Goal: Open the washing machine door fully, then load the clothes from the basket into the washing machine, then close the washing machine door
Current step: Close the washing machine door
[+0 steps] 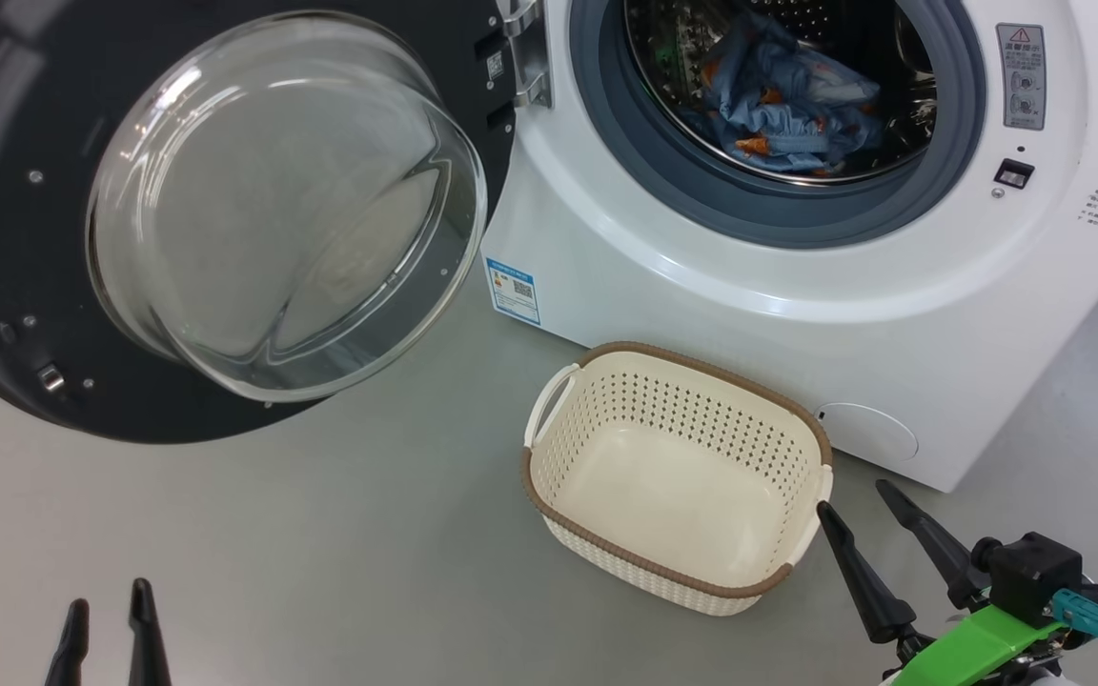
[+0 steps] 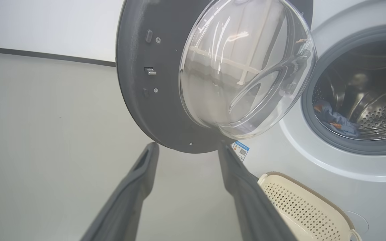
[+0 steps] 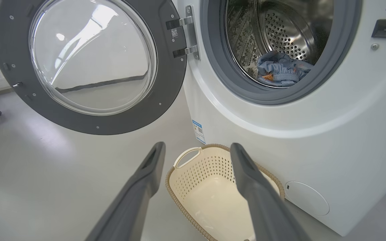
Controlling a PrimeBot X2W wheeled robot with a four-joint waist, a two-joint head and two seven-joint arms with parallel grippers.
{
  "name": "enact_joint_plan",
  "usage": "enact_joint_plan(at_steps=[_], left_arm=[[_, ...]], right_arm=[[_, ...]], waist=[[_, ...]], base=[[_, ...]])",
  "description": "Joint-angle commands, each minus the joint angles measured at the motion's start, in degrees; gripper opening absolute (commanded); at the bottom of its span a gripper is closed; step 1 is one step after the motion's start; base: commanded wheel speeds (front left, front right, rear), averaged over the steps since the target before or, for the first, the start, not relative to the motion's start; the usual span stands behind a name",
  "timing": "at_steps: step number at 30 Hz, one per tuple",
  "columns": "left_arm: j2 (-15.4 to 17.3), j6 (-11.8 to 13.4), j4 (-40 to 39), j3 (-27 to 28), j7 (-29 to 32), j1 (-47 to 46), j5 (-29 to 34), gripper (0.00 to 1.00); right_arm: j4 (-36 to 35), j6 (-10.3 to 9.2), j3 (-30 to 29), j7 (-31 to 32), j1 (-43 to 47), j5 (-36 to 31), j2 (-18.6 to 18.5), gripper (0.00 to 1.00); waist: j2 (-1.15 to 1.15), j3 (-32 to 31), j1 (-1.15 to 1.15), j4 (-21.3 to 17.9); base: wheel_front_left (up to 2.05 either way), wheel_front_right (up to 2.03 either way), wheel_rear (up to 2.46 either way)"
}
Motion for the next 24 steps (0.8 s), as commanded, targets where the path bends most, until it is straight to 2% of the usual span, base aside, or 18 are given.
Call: enact_joint_plan(at_steps=[1, 4, 5, 8, 11, 17, 24], left_arm=[[1.1, -0.1, -2.0, 2.2, -0.4, -1.5, 0.3, 0.59], [1.8, -0.1, -2.9, 2.4, -0.4, -2.4, 0.0, 0.11], [2.2, -0.1, -3.4, 2.6, -0.4, -2.9, -0.4, 0.0], [4.1, -0.1, -5.2, 4.0, -0.4, -4.9, -1.8, 0.0], [7.5, -0.1, -6.6, 5.1, -0.4, -7.9, -2.8, 0.0], [15.8, -0.1, -7.5, 9.6, -0.4, -16.3, -8.3, 0.0], [26.2, -0.1, -1.8, 13.5, -0.4, -26.2, -16.5, 0.0]], right_arm=[[-1.6, 0.16, 0.5, -0.3, -0.2, 0.6, -0.5, 1.0], [-1.9, 0.16, -0.6, -0.3, 0.7, 0.4, 0.0, 1.0], [-2.1, 0.16, -1.0, -0.3, 1.1, 0.3, 0.2, 1.0], [-2.5, 0.16, -2.1, -0.3, 2.4, 0.0, 0.8, 1.0], [-2.9, 0.16, -3.6, -0.3, 3.9, -0.3, 1.6, 1.0], [-3.8, 0.16, -5.0, -0.3, 5.4, -1.2, 2.8, 1.0], [-4.3, 0.16, -6.3, -0.3, 5.9, -1.8, 3.2, 1.0]], waist=[[0.0, 0.0, 0.0, -0.1], [0.0, 0.0, 0.0, -0.2], [0.0, -0.1, 0.0, -0.2], [0.0, -0.1, 0.0, -0.3], [0.0, -0.1, 0.0, -0.5], [0.0, 1.4, 0.0, -2.8], [0.0, 3.3, 0.0, -6.0]], base=[[0.0, 0.0, 0.0], [0.0, 0.0, 0.0], [0.0, 0.0, 0.0], [0.0, 0.0, 0.0], [0.0, 0.0, 0.0], [0.0, 0.0, 0.0], [0.0, 0.0, 0.0]])
